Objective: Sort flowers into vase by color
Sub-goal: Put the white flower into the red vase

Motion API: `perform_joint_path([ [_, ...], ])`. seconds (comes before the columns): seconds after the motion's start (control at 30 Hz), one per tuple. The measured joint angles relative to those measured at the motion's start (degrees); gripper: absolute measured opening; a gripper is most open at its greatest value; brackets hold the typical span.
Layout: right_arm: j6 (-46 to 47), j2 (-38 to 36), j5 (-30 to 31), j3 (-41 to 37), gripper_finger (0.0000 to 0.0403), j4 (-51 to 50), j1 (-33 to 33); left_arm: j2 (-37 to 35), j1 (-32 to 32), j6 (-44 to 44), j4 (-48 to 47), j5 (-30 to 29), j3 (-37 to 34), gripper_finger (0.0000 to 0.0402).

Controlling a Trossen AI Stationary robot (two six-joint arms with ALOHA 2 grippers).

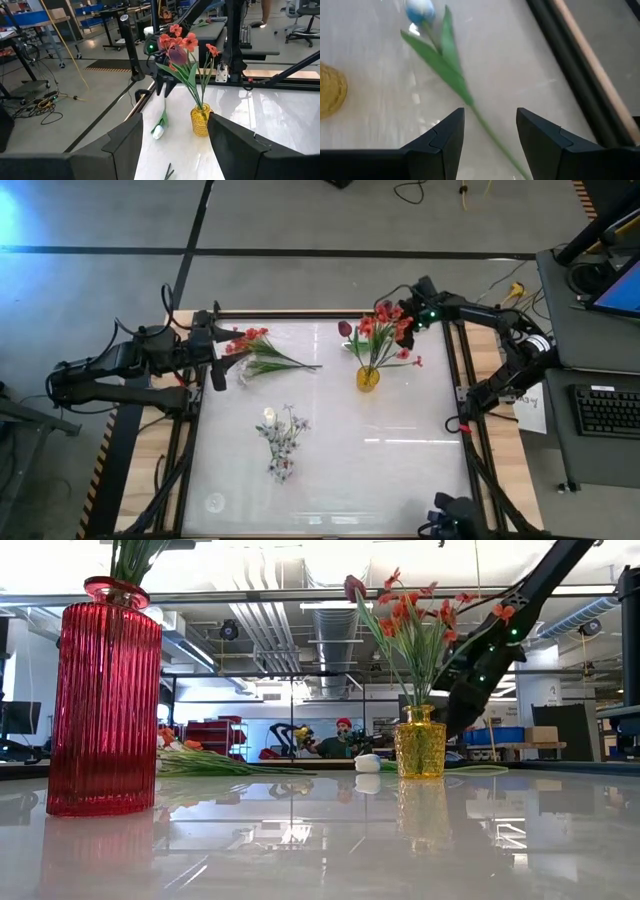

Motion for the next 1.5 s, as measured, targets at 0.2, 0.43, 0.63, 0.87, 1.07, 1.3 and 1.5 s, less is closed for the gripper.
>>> perform_joint_path([
  [0.2,1.49,1.16,2.47,-2.24,0.0174,4.52,3.01,0.18,0.02,-0.02,0.02,-0.02,0.0,0.0207],
  [0.43,2.67,2.61,3.39,-2.5,0.0181,7.71,3.82,0.39,0.01,-0.38,0.0,-0.02,0.0,0.0207],
  [0.63,2.76,5.51,3.43,-2.81,0.0215,8.69,4.27,0.44,0.0,-0.4,0.0,-0.02,0.0,0.0207],
  [0.87,1.33,9.45,3.06,-2.69,0.0236,11.08,5.4,0.55,0.01,-0.3,0.02,-0.04,0.0,0.0207],
  [1.07,1.68,11.4,2.91,-2.5,0.0227,13.34,6.25,0.55,0.0,-0.24,0.01,-0.05,0.0,0.0207],
  [1.3,2.8,11.47,3.74,-2.13,0.014,13.88,6.25,0.55,0.01,-0.22,0.02,-0.07,0.0,0.0208],
  [1.5,2.95,10.93,2.89,-2.16,0.0024,13.15,6.21,0.55,0.02,-0.22,0.02,-0.05,0.0,0.0208],
])
